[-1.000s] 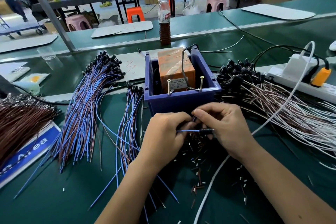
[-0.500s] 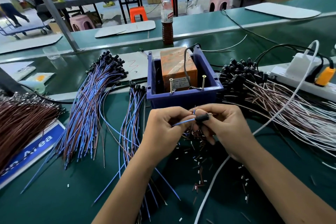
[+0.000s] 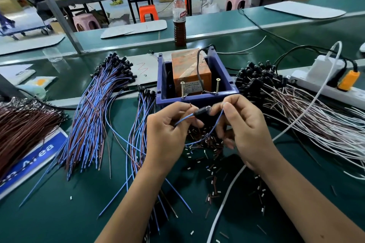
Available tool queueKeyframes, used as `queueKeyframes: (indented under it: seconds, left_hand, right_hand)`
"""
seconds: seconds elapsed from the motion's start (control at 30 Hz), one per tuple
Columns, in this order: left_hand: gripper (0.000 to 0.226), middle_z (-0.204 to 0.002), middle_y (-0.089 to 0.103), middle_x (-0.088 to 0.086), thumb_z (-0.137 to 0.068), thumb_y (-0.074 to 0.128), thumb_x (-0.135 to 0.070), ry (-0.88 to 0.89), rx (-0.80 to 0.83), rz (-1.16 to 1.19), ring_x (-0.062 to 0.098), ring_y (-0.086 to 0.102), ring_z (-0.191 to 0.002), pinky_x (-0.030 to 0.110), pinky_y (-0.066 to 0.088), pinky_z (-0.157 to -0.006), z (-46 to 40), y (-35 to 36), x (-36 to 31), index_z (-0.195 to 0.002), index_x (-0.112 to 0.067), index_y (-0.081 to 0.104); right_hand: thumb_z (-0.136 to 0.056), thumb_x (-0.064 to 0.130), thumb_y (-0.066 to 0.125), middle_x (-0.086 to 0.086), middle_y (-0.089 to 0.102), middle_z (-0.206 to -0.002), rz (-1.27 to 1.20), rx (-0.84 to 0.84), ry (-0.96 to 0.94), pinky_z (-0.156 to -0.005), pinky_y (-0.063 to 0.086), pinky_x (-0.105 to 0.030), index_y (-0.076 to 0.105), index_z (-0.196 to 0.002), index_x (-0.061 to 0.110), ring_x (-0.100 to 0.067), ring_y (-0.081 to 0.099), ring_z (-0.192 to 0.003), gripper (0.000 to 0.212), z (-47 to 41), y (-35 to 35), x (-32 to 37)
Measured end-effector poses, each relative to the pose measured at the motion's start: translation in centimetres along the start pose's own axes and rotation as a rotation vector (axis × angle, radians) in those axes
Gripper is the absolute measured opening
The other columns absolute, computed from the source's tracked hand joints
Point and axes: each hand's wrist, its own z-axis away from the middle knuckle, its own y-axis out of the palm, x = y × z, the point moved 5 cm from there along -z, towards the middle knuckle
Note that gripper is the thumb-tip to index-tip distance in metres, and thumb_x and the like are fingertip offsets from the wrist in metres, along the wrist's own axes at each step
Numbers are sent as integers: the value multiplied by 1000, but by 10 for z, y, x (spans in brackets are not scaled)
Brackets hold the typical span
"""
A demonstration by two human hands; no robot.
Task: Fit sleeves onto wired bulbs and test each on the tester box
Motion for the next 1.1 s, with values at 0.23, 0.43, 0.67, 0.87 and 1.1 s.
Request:
queueKeyframes:
  seconds: [0.23,0.43,0.67,0.87,1.1]
  left_hand:
    - [19,-72,66,-14,-101,59,-12,53,-288,-139,5,59,-64,19,45,-60,5,-14,-5,-100,-14,78]
    - [10,-73,71,-3,-97,66,-12,109,-500,-206,10,64,-63,18,47,-62,7,-22,-14,-104,-13,74]
    - [7,-75,74,-9,-95,72,-13,110,-494,-221,16,71,-69,28,54,-66,3,-18,-13,-92,-19,75]
    - [6,-76,75,-8,-96,72,-12,106,-418,-204,9,70,-69,18,49,-68,2,-10,-10,-95,-9,77]
    - [6,-75,74,-9,-96,71,-18,89,-417,-182,13,71,-70,22,50,-67,3,-11,-8,-95,-16,77]
  right_hand:
    - [-106,14,58,7,65,-78,454,-319,-359,-63,51,-28,66,-100,17,-17,64,-70,10,5,3,17]
    - [-101,9,64,4,70,-77,592,-507,-491,-59,54,-29,74,-98,9,-12,68,-68,11,-1,-4,28]
    - [-101,9,64,-1,78,-92,657,-467,-536,-73,61,-30,79,-110,5,-9,73,-82,17,-3,2,29]
    - [-103,9,62,-1,77,-92,621,-438,-518,-74,61,-34,78,-110,5,-11,74,-85,18,0,5,30]
    - [-103,7,62,3,74,-87,612,-422,-496,-71,56,-24,77,-110,6,-7,71,-79,17,1,7,29]
